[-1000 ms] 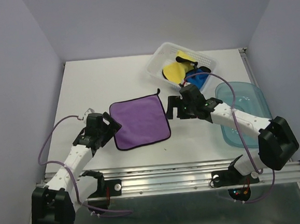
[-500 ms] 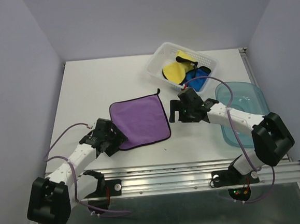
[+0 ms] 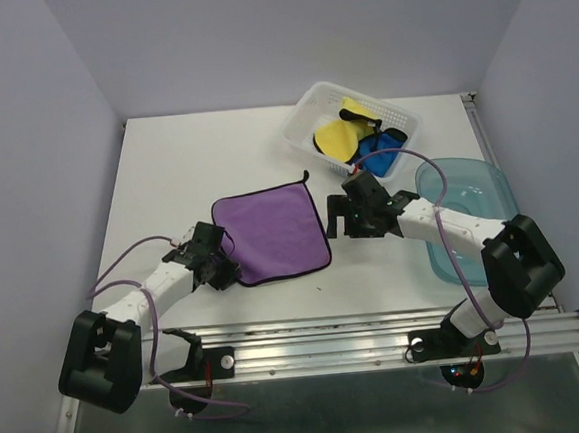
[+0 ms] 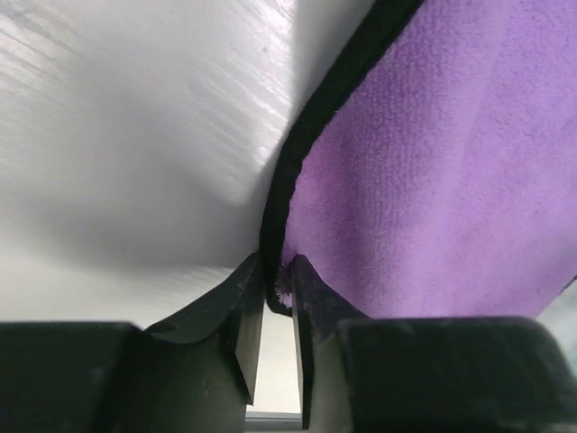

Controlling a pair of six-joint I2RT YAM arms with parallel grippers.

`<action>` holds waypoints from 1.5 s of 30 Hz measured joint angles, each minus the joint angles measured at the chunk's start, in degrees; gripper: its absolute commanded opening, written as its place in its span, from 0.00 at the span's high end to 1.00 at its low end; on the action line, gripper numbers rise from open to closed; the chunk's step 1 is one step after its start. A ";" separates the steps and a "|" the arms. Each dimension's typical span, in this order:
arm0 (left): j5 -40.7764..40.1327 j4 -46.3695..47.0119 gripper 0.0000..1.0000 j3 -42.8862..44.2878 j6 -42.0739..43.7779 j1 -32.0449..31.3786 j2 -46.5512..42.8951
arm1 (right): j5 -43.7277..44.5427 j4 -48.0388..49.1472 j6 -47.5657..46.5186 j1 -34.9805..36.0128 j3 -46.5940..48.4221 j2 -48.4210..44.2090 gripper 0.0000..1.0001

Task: Fold and stack the towels
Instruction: Fold the towel

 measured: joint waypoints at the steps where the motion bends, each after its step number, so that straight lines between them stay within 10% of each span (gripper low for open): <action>1: -0.17 -0.39 0.78 -0.09 -0.04 -0.04 -0.22 | 0.00 0.00 0.00 0.00 0.00 0.07 0.00; 4: -0.37 -1.14 1.00 -0.70 -0.39 -0.04 -1.70 | -0.02 0.00 -0.02 0.00 0.00 0.52 0.00; 13: -0.44 -2.91 1.00 -1.68 -0.20 -0.09 -7.06 | -3.04 0.50 -1.07 0.00 -0.17 1.07 0.02; 30: -0.55 -1.77 1.00 -6.43 -0.15 -0.09 -17.03 | -7.85 3.82 0.48 5.22 -1.33 6.32 0.48; 45: -0.48 -0.15 1.00 -7.58 -0.17 -0.09 -18.60 | -6.01 5.46 2.69 6.38 -1.62 8.90 0.63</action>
